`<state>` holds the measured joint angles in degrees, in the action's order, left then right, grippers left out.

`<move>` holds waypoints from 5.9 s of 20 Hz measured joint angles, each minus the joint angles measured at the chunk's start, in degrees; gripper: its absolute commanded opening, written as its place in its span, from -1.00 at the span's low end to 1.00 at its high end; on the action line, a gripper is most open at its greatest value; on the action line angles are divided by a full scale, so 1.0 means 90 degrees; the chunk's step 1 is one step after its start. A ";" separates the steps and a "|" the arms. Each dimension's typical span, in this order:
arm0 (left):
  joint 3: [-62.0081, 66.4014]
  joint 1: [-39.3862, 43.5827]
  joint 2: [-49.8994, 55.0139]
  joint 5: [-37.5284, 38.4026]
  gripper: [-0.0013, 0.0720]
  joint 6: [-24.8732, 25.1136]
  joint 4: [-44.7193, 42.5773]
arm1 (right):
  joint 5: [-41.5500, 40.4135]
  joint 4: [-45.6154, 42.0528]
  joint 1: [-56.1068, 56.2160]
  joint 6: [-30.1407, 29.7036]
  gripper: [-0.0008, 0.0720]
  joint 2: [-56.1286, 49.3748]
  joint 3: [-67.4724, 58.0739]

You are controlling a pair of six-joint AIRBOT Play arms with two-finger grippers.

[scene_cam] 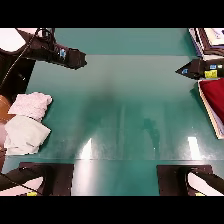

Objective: Fold the shirts.

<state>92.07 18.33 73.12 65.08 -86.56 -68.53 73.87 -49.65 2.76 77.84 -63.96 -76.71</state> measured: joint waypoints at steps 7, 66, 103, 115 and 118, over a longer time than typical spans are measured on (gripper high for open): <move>0.0000 0.0000 0.0000 -0.0012 -0.90 -0.0002 0.0000 | 0.0000 0.0007 0.0019 -0.0005 -0.94 0.0000 0.0000; -0.3077 -0.3342 -0.1591 -0.0129 -0.91 -0.0624 -0.3014 | 0.0231 0.0022 0.0019 -0.0005 -0.94 0.0015 -0.0729; -0.3526 -0.1880 0.0668 -0.1039 0.44 -0.0408 -0.0444 | 0.0461 -0.0010 0.0015 -0.0005 -0.94 0.0017 -0.2662; -0.2691 -0.1996 0.0984 -0.0884 -0.91 0.0381 0.0699 | 0.1122 -0.0763 0.0058 0.0469 -0.04 -0.0051 -0.1047; -0.2426 -0.1996 0.0925 -0.0770 -0.90 0.0452 0.0726 | 0.0704 -0.0794 0.0403 0.0624 0.25 -0.0058 0.0848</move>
<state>70.24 0.36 81.45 58.15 -82.50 -62.00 80.20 -56.80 6.39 83.46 -64.49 -69.08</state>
